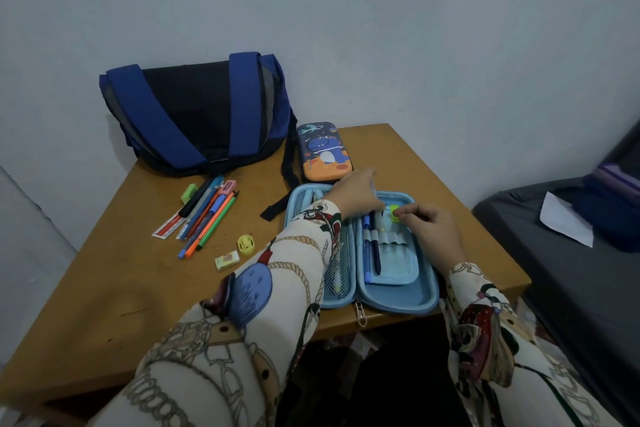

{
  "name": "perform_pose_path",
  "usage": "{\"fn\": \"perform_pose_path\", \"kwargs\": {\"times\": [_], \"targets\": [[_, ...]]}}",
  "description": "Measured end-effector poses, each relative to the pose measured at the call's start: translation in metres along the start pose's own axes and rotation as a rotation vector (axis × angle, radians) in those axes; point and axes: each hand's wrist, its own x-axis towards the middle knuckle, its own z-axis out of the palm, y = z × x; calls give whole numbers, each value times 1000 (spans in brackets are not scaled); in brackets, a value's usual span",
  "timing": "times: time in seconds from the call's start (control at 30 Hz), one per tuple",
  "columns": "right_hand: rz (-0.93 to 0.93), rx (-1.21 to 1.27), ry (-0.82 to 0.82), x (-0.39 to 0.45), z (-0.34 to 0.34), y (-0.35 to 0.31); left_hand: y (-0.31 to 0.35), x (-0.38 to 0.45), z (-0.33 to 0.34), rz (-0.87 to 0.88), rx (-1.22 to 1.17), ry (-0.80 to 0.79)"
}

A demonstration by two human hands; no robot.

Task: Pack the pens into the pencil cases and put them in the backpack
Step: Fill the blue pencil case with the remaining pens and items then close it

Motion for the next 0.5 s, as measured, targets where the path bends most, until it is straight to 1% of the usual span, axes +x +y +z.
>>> {"fn": "perform_pose_path", "kwargs": {"times": [0.07, 0.13, 0.23, 0.37, 0.5], "targets": [[2, 8, -4, 0, 0, -1, 3, 2, -3, -13, 7, -57], [4, 13, -4, 0, 0, -1, 4, 4, -3, -36, -4, -76], [7, 3, -5, 1, 0, 0, 3, 5, -2, -31, 4, -52], [19, 0, -12, 2, 0, 0, 0, 3, -4, 17, -34, -25], [15, -5, -13, 1, 0, -1, -5, 0, -4, 54, -22, -36]]}}
